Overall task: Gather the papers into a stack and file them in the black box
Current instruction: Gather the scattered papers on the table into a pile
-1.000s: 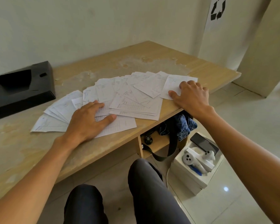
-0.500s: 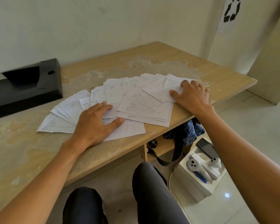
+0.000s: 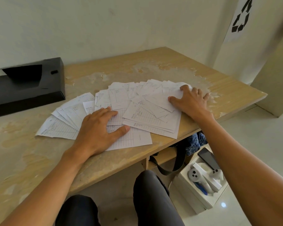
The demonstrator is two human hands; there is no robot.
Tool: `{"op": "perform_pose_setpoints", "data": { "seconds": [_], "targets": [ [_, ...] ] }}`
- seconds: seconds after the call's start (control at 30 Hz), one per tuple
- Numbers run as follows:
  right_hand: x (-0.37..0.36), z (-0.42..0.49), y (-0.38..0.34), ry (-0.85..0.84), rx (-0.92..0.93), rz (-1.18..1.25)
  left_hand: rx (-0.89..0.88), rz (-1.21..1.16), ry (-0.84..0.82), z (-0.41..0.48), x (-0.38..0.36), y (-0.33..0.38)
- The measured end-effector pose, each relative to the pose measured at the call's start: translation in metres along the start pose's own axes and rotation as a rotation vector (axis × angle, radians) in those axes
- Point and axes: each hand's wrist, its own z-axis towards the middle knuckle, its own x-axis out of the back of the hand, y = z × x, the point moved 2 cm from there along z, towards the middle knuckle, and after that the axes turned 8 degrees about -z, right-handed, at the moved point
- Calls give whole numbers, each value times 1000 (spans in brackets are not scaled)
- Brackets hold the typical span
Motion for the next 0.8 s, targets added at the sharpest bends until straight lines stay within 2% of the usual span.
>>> {"op": "perform_pose_setpoints", "data": {
  "seconds": [0.17, 0.3, 0.37, 0.5, 0.8],
  "targets": [
    [2, 10, -5, -20, 76, 84, -2, 5, 3, 0, 1, 1],
    [10, 9, -3, 27, -31, 156, -3, -3, -3, 0, 1, 1],
    [8, 7, -7, 37, -69, 97, -2, -4, -5, -1, 1, 1],
    [-7, 3, -17, 21, 4, -25, 3, -5, -7, -1, 1, 2],
    [8, 5, -13, -12, 85, 131, 8, -5, -14, -1, 1, 1]
  ]
}}
